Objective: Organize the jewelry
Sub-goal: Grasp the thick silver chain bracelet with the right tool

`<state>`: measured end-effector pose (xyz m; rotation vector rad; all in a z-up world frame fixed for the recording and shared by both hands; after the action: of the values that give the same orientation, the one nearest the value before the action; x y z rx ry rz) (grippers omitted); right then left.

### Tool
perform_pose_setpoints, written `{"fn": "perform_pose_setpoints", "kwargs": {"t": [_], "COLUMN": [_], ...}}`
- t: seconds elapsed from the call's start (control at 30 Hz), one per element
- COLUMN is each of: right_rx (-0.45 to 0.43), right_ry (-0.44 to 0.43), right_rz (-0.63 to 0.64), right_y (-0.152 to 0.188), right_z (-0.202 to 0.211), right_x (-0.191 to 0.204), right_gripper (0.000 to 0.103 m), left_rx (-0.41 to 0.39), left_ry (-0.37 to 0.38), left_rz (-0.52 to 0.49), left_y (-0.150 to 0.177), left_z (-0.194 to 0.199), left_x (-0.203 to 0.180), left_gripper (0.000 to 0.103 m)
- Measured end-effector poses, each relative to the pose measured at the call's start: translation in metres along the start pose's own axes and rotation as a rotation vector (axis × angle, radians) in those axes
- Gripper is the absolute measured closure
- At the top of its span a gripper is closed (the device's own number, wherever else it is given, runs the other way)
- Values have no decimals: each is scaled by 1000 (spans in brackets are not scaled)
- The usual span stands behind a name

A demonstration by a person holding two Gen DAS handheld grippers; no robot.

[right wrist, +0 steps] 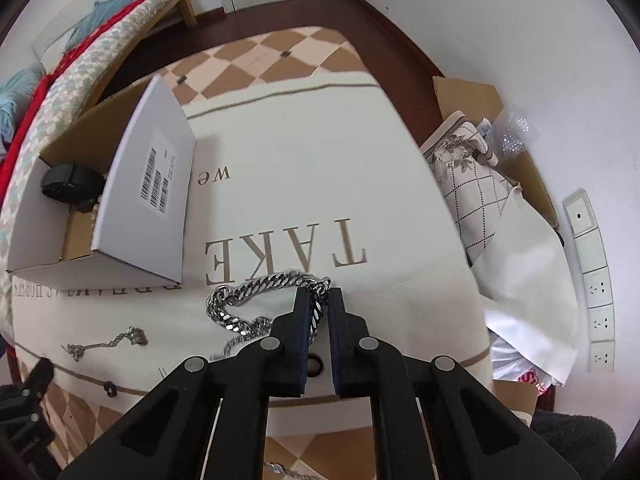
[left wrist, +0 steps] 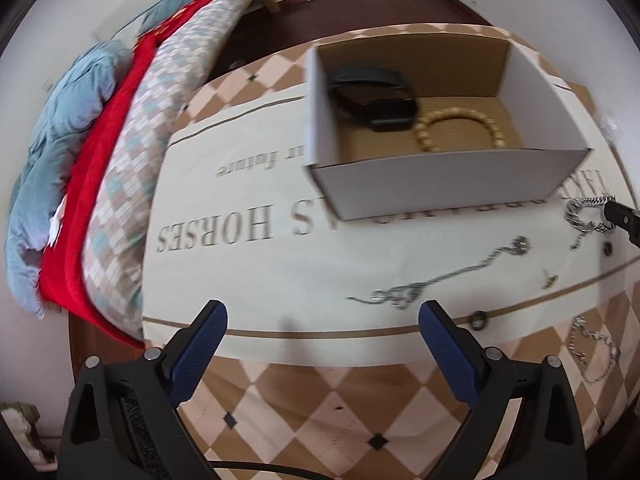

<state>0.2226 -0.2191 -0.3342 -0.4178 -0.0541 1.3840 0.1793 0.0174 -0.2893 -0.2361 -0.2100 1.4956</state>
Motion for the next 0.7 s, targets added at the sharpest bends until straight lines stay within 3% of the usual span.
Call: {"fn": "perform_pose_setpoints", "kwargs": {"t": [0.33, 0.7], "right_rx": [-18, 28], "right_ry": [-40, -39], "right_rz": [-81, -145], "right_y": [12, 47], "right_z": [41, 37], "right_x": [-49, -89], "right_gripper": [97, 97], "left_rx": [50, 137], "left_ry": [183, 268], "left_rz": [-108, -251], "left_y": [13, 20], "left_z": [-1, -25], "left_x": [-83, -166], "left_gripper": [6, 6]}}
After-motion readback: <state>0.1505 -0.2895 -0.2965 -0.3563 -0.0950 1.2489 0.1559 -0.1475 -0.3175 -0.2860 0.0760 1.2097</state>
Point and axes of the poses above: each gripper's, at about its wrist camera, not at the fingertips, and z roughly against the way its jaws point, x to its left, y to its underside, the point moved 8 cm from there along -z, roughly the way its jaws point, and after that the axes turned 14 degrees about y, right-handed, at the moved point
